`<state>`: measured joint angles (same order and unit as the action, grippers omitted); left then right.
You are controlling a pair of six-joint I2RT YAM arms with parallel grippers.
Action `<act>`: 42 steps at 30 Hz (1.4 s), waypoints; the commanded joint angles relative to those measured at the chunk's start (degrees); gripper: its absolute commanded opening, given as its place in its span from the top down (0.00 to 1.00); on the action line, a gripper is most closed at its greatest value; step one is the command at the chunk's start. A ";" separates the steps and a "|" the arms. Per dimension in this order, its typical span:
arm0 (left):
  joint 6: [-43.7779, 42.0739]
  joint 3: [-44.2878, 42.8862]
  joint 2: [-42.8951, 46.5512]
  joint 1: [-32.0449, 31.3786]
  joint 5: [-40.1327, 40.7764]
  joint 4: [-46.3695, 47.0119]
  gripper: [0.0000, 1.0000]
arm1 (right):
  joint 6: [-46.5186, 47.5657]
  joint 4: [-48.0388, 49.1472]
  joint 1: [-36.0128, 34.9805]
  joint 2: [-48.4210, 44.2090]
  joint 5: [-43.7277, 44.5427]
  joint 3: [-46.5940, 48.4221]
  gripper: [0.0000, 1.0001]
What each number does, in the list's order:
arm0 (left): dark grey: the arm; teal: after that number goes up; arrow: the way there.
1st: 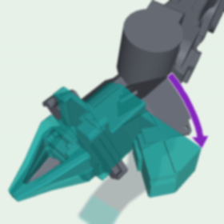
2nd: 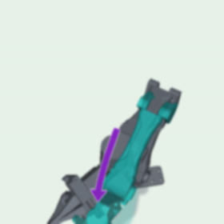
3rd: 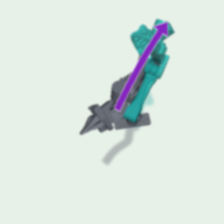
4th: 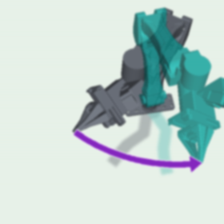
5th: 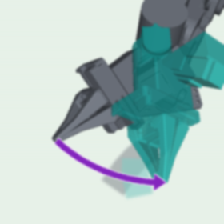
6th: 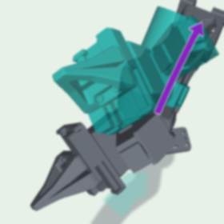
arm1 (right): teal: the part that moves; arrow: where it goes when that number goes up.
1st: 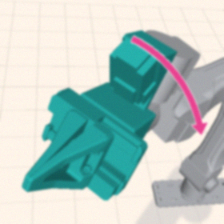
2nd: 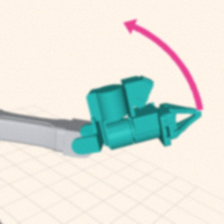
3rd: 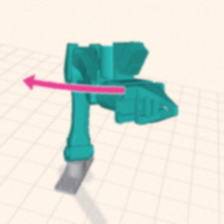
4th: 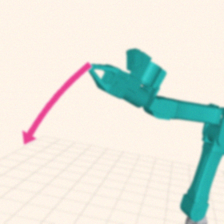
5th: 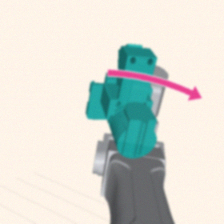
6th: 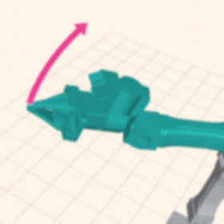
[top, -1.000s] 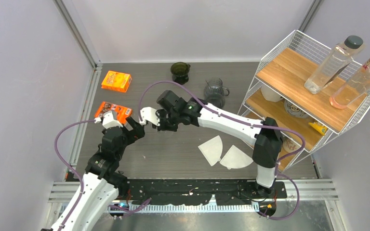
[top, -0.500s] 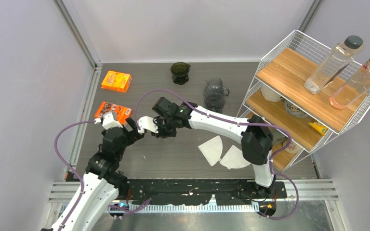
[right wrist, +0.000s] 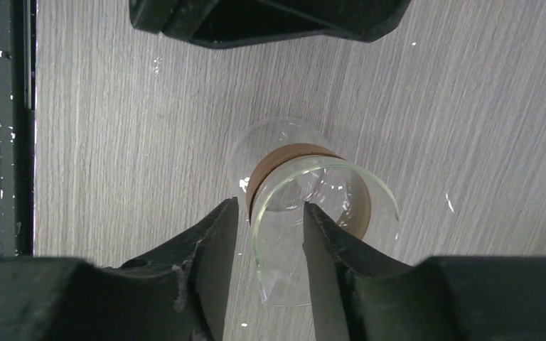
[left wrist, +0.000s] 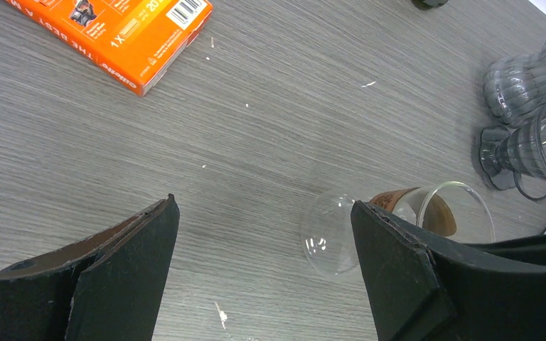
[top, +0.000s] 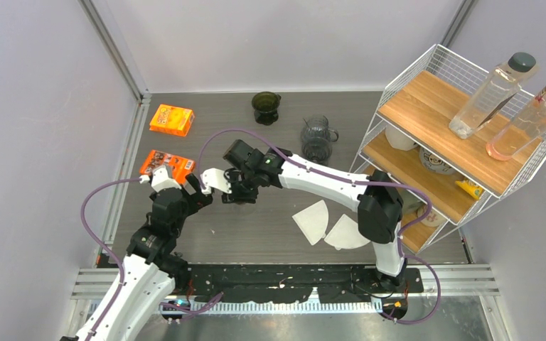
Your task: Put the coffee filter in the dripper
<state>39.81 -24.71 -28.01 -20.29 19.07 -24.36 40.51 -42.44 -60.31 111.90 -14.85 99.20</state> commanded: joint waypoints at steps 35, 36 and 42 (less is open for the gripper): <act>-1.81 -4.61 -8.32 -0.18 -4.15 6.39 0.01 | -35.64 1.97 23.78 -1.78 35.79 0.51 0.06; -1.74 -4.09 -8.74 -0.21 -5.37 7.36 0.01 | -35.84 1.73 23.90 -1.07 36.00 0.93 0.08; -1.73 -3.14 -10.28 -0.18 -5.36 7.37 0.01 | -37.95 -0.75 24.72 2.40 36.15 1.72 0.17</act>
<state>38.37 -28.34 -37.95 -20.29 14.76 -20.16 3.90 -41.45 -36.36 114.28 20.84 98.37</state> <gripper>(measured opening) 0.993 0.864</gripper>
